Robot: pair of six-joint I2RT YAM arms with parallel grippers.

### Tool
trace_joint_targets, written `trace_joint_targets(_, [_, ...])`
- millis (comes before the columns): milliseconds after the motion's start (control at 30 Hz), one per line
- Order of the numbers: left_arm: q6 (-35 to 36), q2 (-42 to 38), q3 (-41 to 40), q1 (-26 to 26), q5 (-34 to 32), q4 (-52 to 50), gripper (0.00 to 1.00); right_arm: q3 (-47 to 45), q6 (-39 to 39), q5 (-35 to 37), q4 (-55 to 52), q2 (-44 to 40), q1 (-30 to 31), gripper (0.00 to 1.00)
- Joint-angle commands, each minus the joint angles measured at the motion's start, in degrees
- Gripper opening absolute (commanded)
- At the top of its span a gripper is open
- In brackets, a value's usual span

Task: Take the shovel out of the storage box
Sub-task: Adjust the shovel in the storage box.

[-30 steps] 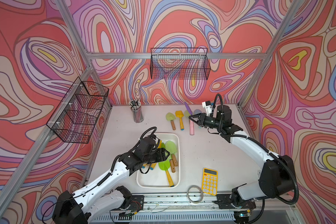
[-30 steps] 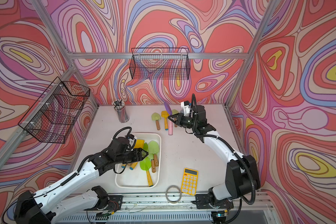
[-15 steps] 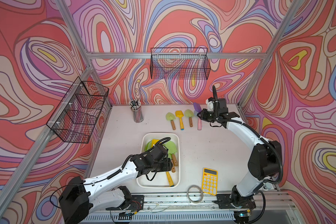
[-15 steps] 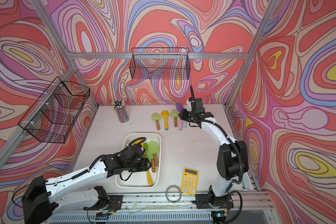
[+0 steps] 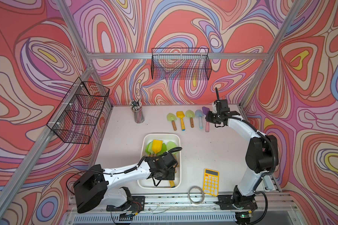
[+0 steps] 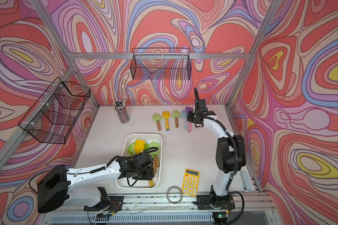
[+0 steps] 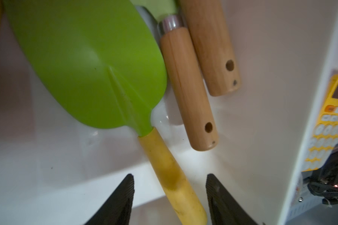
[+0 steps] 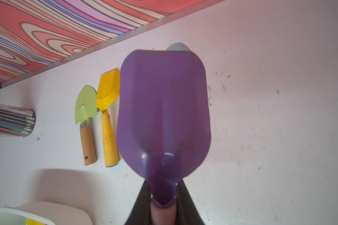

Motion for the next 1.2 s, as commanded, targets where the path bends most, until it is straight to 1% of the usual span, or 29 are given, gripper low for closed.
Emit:
trace_joint_targets(0, [0.09,2.33,1.57,-0.58,-1.55,-3.42,0.62,2.35,-1.41,1.86,-0.48,1.13,-0.78,0.13])
trace_joint_targets(100, [0.44,3.75,1.55,-0.59,-1.87,-3.06,0.60,2.48,-1.44,1.96,-0.38,1.92,-1.28,0.14])
trace_joint_targets(267, [2.41,5.35,2.73,-0.60,-3.51,-4.94,0.52,4.06,-2.71,4.50,-1.56,4.69,-1.57,0.13])
trace_joint_targets(400, [4.37,6.41,4.09,-0.51,-6.95,-8.74,0.48,6.16,-3.46,6.58,-2.35,8.03,-2.08,0.14])
trace_joint_targets(500, [5.89,7.16,5.15,0.06,-9.82,-11.83,0.48,7.75,-3.74,7.64,-2.69,10.13,-2.16,0.14])
trace_joint_targets(600, [7.63,7.71,5.35,1.58,-11.04,-12.73,0.47,9.70,-3.97,8.12,-3.57,12.10,-2.23,0.14])
trace_joint_targets(767, [10.71,7.87,4.83,5.25,-10.47,-10.84,0.48,12.38,-4.49,8.71,-4.60,14.42,-2.31,0.13])
trace_joint_targets(867, [12.82,8.61,5.96,6.98,-10.11,-9.72,0.47,14.44,-4.95,9.48,-5.64,16.35,-2.37,0.13])
trace_joint_targets(1167, [16.96,14.38,9.34,8.82,-8.95,-6.85,0.48,20.39,-6.71,12.85,-8.13,22.07,-2.65,0.13])
